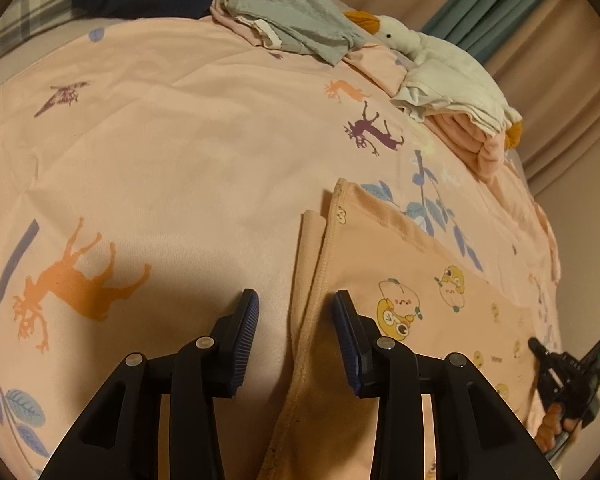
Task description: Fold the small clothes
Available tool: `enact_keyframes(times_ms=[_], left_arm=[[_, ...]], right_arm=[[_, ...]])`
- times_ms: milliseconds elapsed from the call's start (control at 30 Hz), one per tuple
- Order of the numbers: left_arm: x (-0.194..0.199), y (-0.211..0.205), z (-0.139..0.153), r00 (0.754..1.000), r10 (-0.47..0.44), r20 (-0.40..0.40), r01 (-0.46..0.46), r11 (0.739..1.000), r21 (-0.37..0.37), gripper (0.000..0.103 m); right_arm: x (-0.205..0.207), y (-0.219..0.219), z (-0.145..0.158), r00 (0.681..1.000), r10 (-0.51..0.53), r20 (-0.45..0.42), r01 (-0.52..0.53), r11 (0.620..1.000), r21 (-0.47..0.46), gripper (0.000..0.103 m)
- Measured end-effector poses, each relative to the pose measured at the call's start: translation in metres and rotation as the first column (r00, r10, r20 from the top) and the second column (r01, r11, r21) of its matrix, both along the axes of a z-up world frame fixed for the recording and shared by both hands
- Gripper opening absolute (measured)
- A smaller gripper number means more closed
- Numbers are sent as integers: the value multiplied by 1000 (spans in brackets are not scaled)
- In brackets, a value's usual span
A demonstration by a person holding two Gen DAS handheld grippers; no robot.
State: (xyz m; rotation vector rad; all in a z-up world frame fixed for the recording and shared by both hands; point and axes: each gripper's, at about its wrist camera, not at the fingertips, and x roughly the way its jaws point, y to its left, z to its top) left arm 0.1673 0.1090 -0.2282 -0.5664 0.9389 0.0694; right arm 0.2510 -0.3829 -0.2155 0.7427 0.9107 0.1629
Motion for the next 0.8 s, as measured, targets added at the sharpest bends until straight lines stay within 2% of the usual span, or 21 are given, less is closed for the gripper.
enact_keyframes(times_ms=[67,167,267,333,367,400,433,500,567,600,667,700,733,767,800], left_arm=[[-3,4,-1,1000,11,-4,-11,1000,-10,37],[-4,6,-2,1000,4,0,-4,1000,-25,37],[-4,7,-2,1000,4,-1,-4,1000,-28,37],[-5,6,-2,1000,2,3,-1,1000,-16,37],[-6,6,-1,1000,0,6,0,1000,-8,37],[-6,5,-1,1000,2,8,-2,1000,-4,37],[-7,6,1,1000,9,11,-9,1000,1,37],[-10,5,7,999,22,40,-23,999,22,37],[-15,-1,16,994,-2,109,-5,998,69,37],[-17,-6,22,989,-31,142,17,995,96,37],[-22,-17,32,972,-104,209,81,989,120,37],[-24,-24,34,962,-148,230,121,984,130,37],[-24,-31,35,953,-192,233,161,976,143,37],[-23,-38,34,951,-226,213,191,967,171,37],[-21,-43,32,952,-240,193,200,959,202,37]], right_arm=[[-4,-9,3,1000,-15,2,15,1000,19,3],[-4,-6,4,1000,0,-20,-2,995,-104,4],[-2,-3,-6,998,-10,-56,3,992,-125,5],[0,-5,-5,996,-52,-70,37,978,-207,7],[0,-6,-3,992,-90,-87,63,958,-278,9],[0,-7,0,991,-97,-89,66,954,-293,9],[-1,-9,4,993,-90,-79,66,962,-264,9],[-10,-9,18,999,-23,31,25,996,-91,9],[-15,4,30,991,78,112,-72,996,-56,9],[-16,15,33,984,130,122,-121,990,-78,9],[-16,34,28,979,189,80,-176,974,-143,8],[-13,43,19,980,200,16,-193,961,-196,8],[-9,49,7,980,182,-78,-196,945,-264,0],[-5,49,-5,979,147,-139,-183,936,-302,0],[-6,45,-5,985,130,-114,-158,948,-276,0]])
